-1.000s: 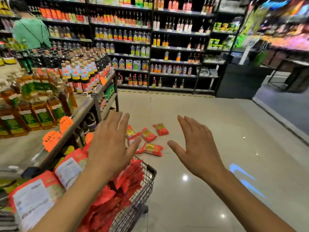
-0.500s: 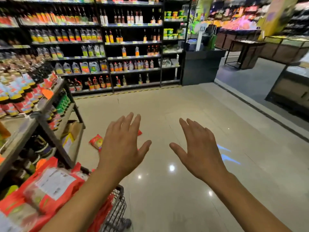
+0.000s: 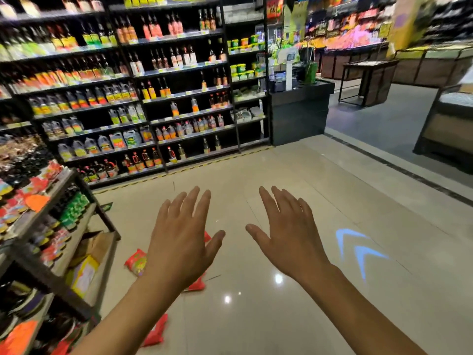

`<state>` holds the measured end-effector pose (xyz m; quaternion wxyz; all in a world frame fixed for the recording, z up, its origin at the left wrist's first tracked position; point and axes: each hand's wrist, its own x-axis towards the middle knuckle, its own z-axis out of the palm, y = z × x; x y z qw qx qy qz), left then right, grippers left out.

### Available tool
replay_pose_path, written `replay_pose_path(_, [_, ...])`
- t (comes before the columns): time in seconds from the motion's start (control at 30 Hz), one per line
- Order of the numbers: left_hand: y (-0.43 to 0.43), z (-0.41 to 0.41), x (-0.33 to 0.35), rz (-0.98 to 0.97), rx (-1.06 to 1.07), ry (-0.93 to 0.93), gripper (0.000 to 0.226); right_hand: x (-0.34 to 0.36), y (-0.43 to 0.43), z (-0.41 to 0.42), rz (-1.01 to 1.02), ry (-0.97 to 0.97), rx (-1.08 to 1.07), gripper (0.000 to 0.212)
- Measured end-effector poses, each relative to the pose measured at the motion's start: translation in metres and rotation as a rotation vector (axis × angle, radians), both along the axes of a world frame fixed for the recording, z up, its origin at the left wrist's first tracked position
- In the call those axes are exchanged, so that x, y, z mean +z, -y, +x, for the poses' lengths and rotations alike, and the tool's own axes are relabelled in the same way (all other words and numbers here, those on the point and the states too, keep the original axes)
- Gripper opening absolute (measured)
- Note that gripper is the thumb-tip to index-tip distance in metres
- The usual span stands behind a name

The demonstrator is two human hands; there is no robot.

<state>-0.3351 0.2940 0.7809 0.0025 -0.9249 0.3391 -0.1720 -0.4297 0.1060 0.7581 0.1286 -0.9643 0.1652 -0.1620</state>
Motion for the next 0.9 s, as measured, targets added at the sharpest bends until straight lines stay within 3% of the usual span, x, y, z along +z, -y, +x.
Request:
replay_pose_path(0.23, [0.072,0.051,-0.011,0.003,-0.016,-0.025,0.082,-0.014,0.066,0.043,0.032,-0.052,-0.016,0.077])
replay_pose_path(0.4, [0.111,0.103,-0.026,0.003,0.009,-0.023,0.079,-0.025,0.107,0.096,0.022,-0.048,-0.009,0.095])
replay_pose_path(0.9, [0.271,0.322,-0.044,-0.055,-0.002,-0.101,0.082,-0.021,0.257,0.306,-0.100,-0.156,-0.022,0.086])
